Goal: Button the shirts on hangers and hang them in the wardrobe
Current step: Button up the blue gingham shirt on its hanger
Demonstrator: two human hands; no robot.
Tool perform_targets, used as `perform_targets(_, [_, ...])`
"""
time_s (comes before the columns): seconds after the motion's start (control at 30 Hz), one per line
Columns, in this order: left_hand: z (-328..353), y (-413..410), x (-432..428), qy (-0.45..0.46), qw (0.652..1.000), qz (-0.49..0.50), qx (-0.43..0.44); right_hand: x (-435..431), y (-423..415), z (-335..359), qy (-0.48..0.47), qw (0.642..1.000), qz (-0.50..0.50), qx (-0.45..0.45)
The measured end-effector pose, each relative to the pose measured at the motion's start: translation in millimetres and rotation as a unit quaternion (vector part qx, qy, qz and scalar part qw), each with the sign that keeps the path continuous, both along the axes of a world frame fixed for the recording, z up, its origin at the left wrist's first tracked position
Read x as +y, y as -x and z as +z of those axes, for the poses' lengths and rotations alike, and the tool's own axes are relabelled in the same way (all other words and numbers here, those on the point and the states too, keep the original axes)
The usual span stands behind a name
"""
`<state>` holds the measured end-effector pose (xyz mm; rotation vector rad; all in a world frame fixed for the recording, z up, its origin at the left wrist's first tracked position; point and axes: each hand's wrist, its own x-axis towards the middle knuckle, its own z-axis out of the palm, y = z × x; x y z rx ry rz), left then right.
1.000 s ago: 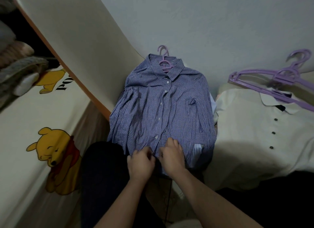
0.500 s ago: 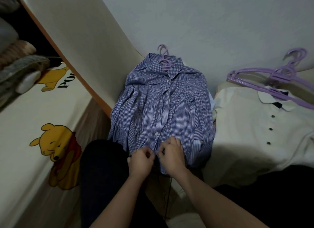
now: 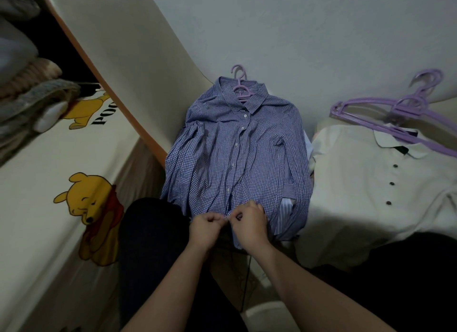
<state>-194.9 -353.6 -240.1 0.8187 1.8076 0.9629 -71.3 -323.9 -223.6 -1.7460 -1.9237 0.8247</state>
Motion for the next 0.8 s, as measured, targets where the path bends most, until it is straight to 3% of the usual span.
perform_targets(0.37, [16, -11, -4, -0.012, 0.995, 0.019, -0.095, -1, -11, -1, -0.008, 1.000, -0.016, 0.010])
perform_targets(0.5, [14, -9, -5, -0.024, 0.996, 0.022, -0.087, -2, -15, -5, 0.032, 0.996, -0.004, 0.085])
perform_targets(0.67, [12, -7, -5, -0.026, 0.996, 0.029, -0.076, -3, -15, -4, 0.035, 0.995, 0.006, 0.093])
perform_targets(0.8, [8, -5, -5, -0.045, 0.999, 0.007, 0.010, -7, -12, -3, 0.046, 0.992, 0.006, 0.116])
